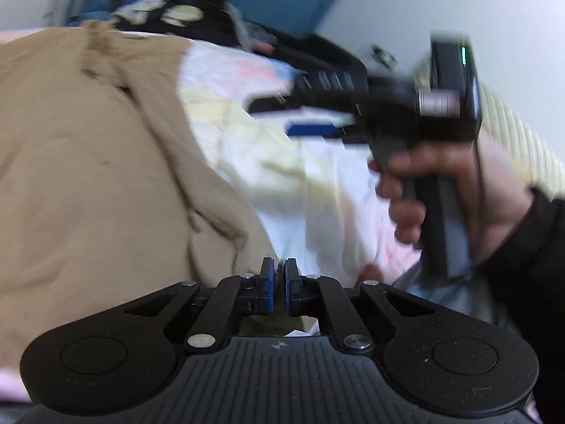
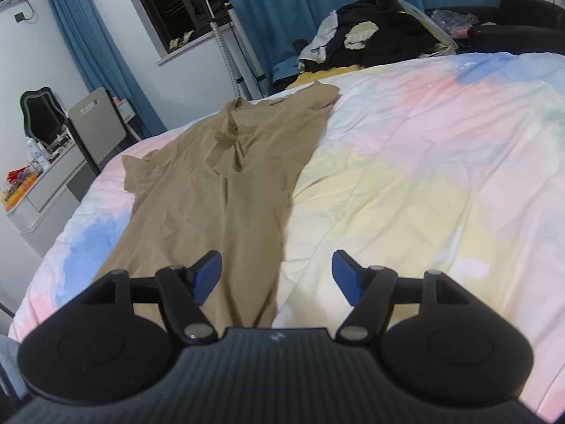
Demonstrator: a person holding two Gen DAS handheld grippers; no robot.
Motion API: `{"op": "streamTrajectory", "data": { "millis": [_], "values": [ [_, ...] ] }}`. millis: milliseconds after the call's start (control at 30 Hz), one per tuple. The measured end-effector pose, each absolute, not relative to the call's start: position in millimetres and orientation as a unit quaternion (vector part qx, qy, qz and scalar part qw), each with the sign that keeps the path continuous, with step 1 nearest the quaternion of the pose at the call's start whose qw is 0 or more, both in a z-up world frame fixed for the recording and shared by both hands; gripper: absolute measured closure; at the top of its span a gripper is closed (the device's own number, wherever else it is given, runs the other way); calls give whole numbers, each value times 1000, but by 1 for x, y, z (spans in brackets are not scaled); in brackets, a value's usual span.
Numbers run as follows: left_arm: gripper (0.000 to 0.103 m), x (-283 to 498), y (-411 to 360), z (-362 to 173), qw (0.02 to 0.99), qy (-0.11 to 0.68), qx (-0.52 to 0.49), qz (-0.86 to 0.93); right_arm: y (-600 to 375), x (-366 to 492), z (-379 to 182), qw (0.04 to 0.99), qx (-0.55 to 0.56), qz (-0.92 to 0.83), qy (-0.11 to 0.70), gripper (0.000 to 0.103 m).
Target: Fold clothes
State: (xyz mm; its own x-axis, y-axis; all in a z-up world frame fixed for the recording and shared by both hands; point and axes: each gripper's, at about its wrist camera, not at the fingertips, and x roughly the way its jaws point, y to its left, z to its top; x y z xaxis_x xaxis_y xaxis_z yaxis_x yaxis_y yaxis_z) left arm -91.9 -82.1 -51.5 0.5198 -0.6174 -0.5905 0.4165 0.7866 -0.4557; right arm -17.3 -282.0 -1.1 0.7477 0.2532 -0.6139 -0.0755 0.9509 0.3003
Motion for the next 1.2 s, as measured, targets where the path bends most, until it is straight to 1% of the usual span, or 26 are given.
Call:
{"op": "streamTrajectory", "data": {
  "millis": [100, 200, 300, 433, 533, 567, 600, 633, 667, 700, 767, 800, 867, 900, 933, 967, 1000, 1067, 1100, 1200],
  "values": [
    [96, -101, -53, -51, 863, 399, -188, -247, -277, -17, -3, 925, 119, 90, 350, 33],
    [96, -104, -29, -66, 848, 443, -225, -185, -267, -15, -7, 920, 103, 102, 363, 33],
    [96, -102, -24, -75, 843, 466, -219, -153, -256, -13, -12, 914, 82, 113, 381, 33],
    [96, -100, -28, -73, 844, 471, -201, -158, -243, -9, -20, 908, 58, 118, 398, 33],
    [94, -102, -29, -68, 847, 462, -198, -171, -237, -2, -21, 911, 58, 125, 388, 36],
    [93, -103, -29, -66, 849, 457, -195, -176, -234, 2, -21, 913, 58, 129, 383, 39],
    [90, -104, -29, -63, 852, 452, -193, -183, -232, 6, -21, 914, 59, 133, 378, 42],
    [86, -105, -30, -60, 855, 446, -187, -187, -229, 9, -21, 916, 59, 137, 373, 54],
    [74, -106, -31, -56, 859, 441, -176, -189, -227, 13, -20, 917, 59, 141, 367, 65],
    [60, -107, -32, -53, 866, 434, -162, -186, -225, 17, -20, 919, 60, 144, 362, 68],
    [53, -110, -31, -46, 883, 419, -128, -170, -216, 29, -24, 918, 60, 153, 360, 79],
    [51, -109, -29, -44, 886, 416, -119, -170, -211, 35, -29, 916, 61, 157, 364, 81],
    [47, -107, -23, -40, 890, 411, -104, -165, -202, 48, -41, 911, 58, 161, 376, 82],
    [41, -104, -19, -38, 892, 411, -104, -159, -198, 54, -48, 908, 56, 162, 383, 82],
    [38, -102, -14, -36, 893, 410, -103, -152, -193, 60, -54, 905, 54, 163, 390, 82],
    [31, -99, -10, -34, 895, 409, -102, -146, -189, 65, -62, 901, 49, 160, 399, 82],
    [29, -94, -5, -32, 896, 409, -104, -139, -187, 68, -67, 900, 46, 157, 404, 82],
    [28, -82, 5, -27, 898, 407, -111, -124, -186, 71, -70, 901, 48, 154, 403, 82],
    [26, -75, 11, -23, 899, 406, -116, -115, -187, 71, -67, 903, 56, 152, 398, 82],
    [22, -51, 25, -16, 905, 397, -123, -91, -198, 63, -50, 916, 87, 146, 364, 80]
  ]
}}
